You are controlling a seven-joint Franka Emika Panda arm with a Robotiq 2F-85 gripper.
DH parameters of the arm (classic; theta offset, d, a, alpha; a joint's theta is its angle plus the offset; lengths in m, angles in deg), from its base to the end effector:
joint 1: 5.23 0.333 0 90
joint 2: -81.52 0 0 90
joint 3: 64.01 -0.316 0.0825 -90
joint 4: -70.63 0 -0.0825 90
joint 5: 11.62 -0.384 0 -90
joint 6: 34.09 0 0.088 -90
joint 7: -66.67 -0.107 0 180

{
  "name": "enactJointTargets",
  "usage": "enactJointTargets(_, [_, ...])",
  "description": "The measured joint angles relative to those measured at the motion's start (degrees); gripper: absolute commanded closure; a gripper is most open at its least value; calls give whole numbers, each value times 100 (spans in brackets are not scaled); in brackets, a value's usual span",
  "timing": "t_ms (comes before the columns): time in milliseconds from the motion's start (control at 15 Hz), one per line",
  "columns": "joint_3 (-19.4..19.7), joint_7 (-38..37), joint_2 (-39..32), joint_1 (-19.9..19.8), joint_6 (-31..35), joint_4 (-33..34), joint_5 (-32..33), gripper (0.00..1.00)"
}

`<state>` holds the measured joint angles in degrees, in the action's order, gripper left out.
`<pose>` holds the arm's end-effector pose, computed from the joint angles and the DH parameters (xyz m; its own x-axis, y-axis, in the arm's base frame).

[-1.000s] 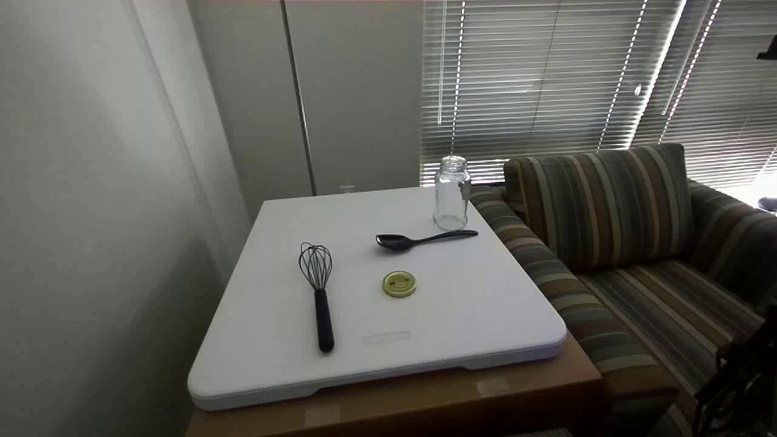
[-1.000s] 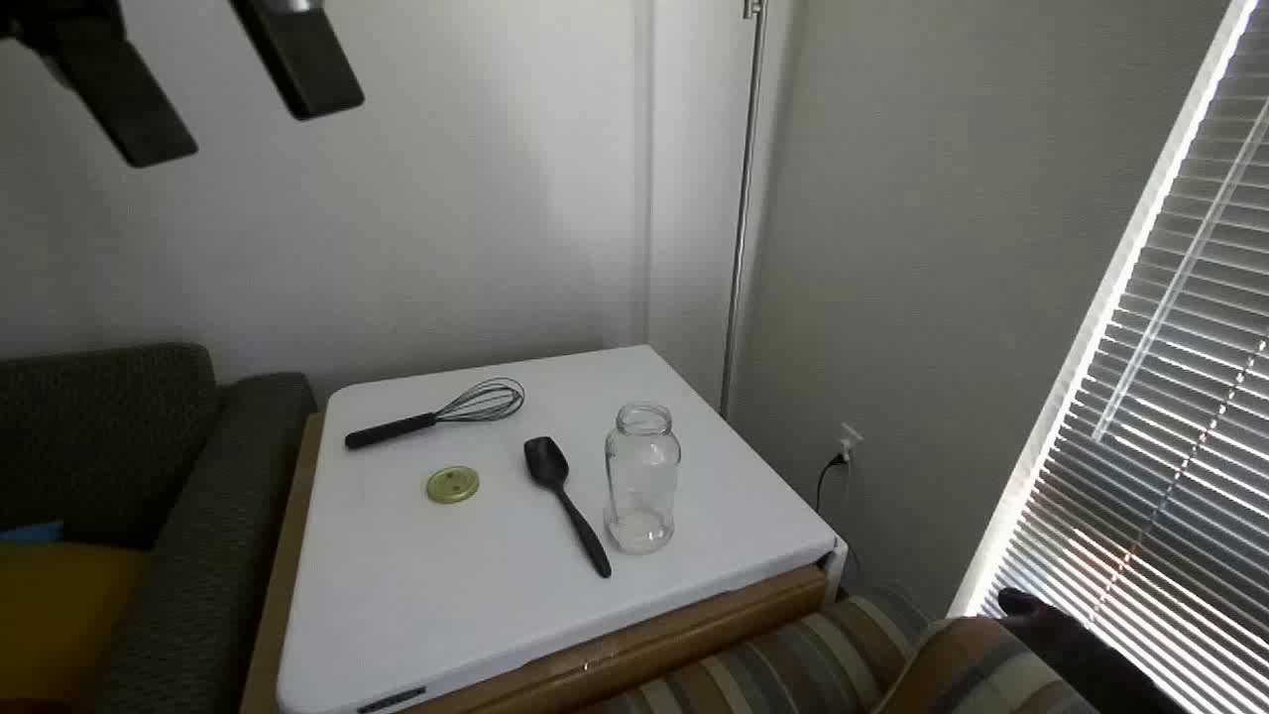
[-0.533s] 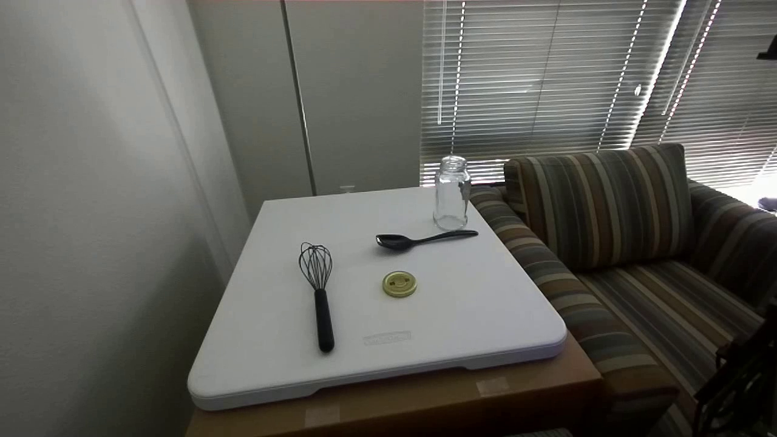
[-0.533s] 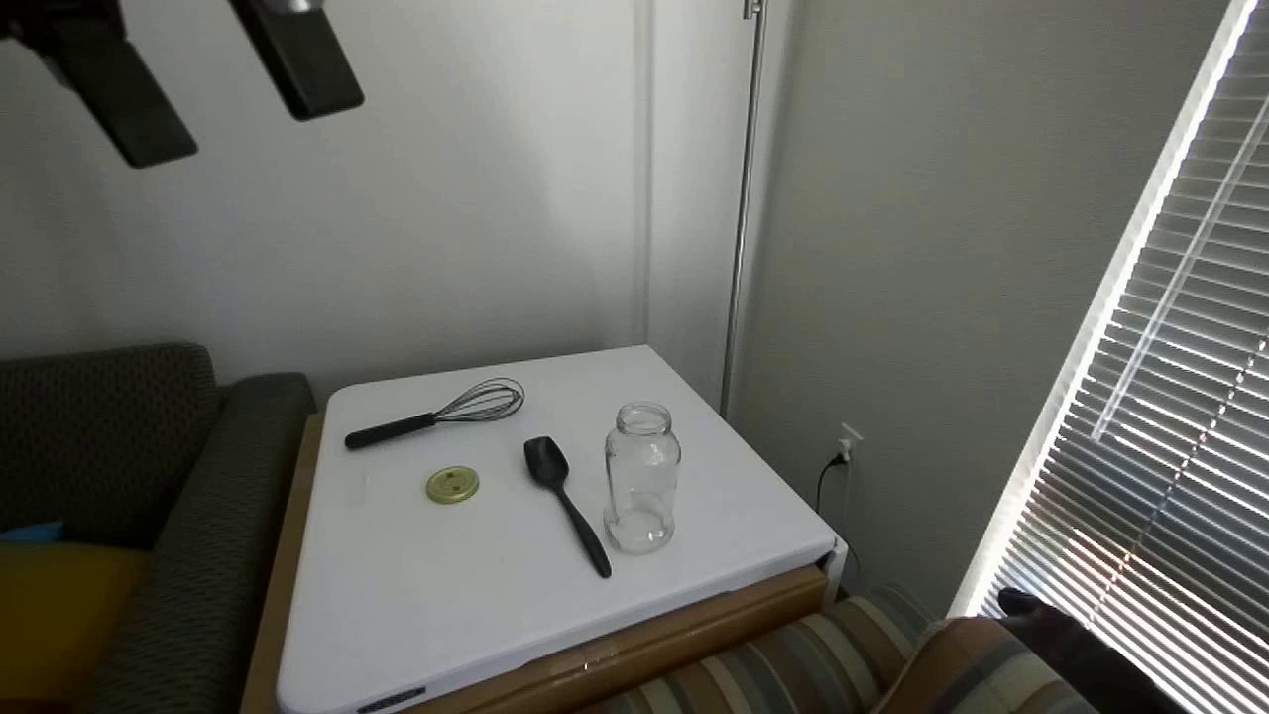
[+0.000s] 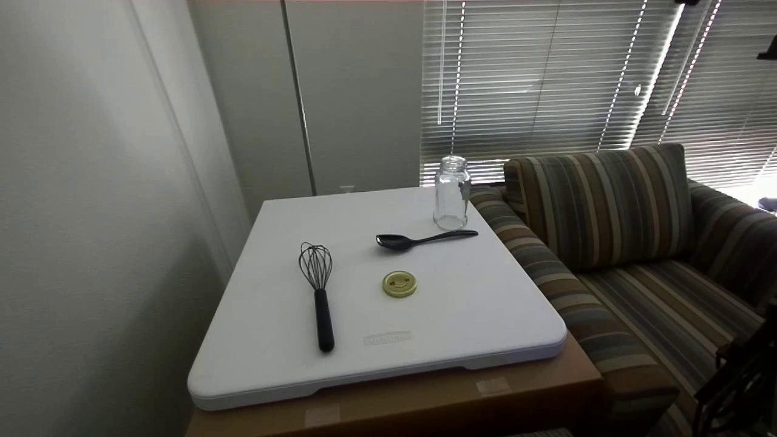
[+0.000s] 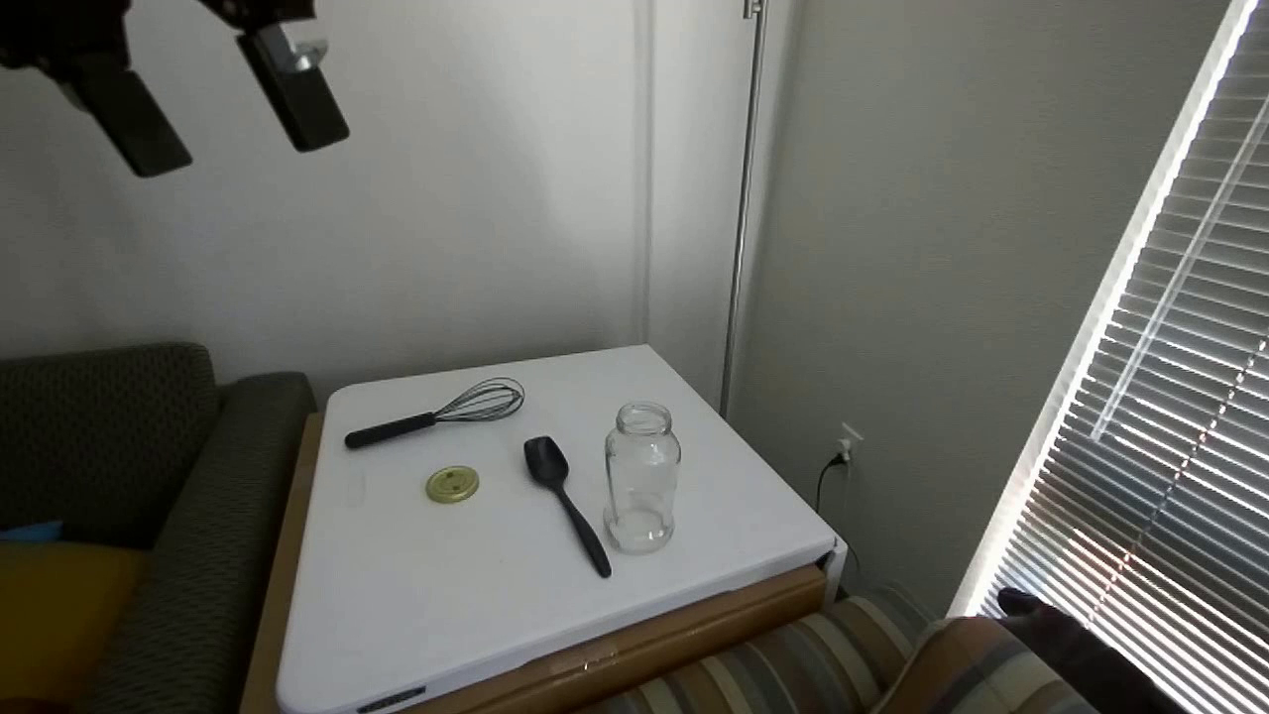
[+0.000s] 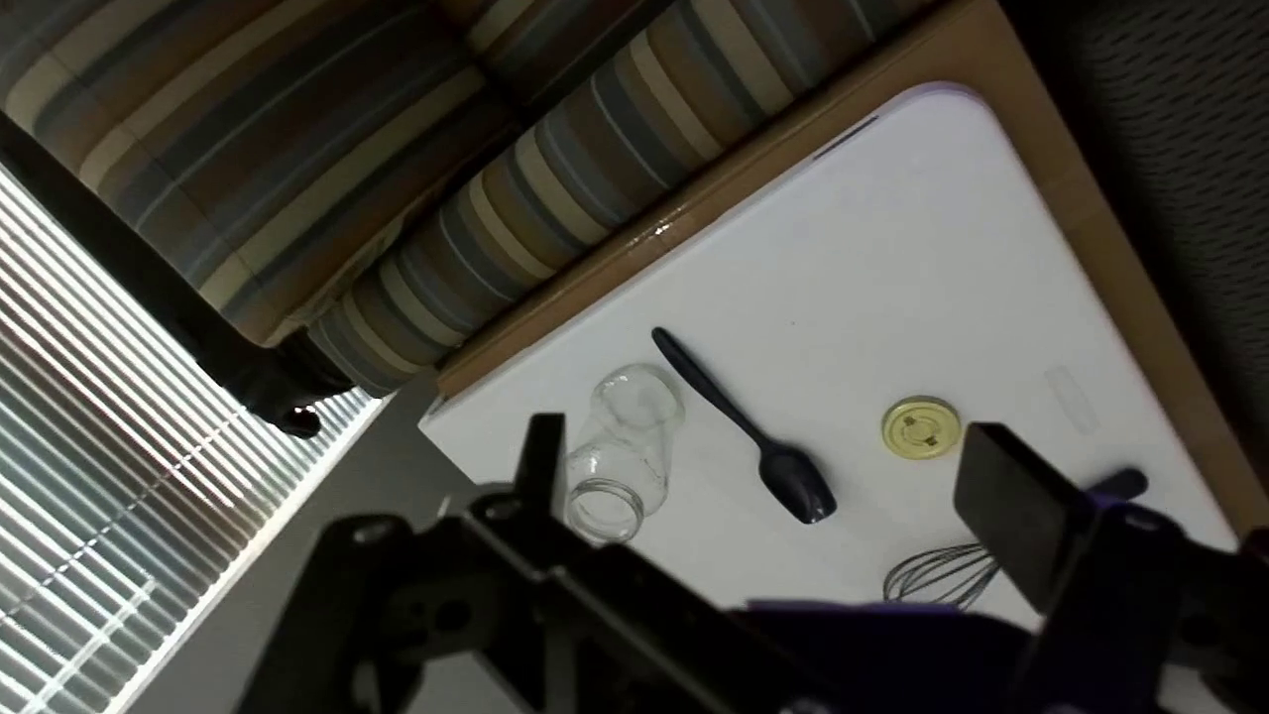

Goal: Put the lid on the jar

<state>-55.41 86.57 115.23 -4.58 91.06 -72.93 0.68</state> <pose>0.3917 -0.0672 0.5064 0.9224 0.3301 0.2003 0.2919 -0.9357 0.1982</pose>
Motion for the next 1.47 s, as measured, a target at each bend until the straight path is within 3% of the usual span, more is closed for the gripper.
enactJointTargets(333, [-137, 228, -444, 531, 475, -51, -322, 0])
enactJointTargets(800, [-320, 622, -1902, 921, 1631, 216, -733, 0])
enactJointTargets(1133, [-582, 1180, -3076, 995, 1696, 748, -1295, 0])
enactJointTargets(1467, [-1025, 1204, -3957, 960, 1701, 1116, -1297, 0])
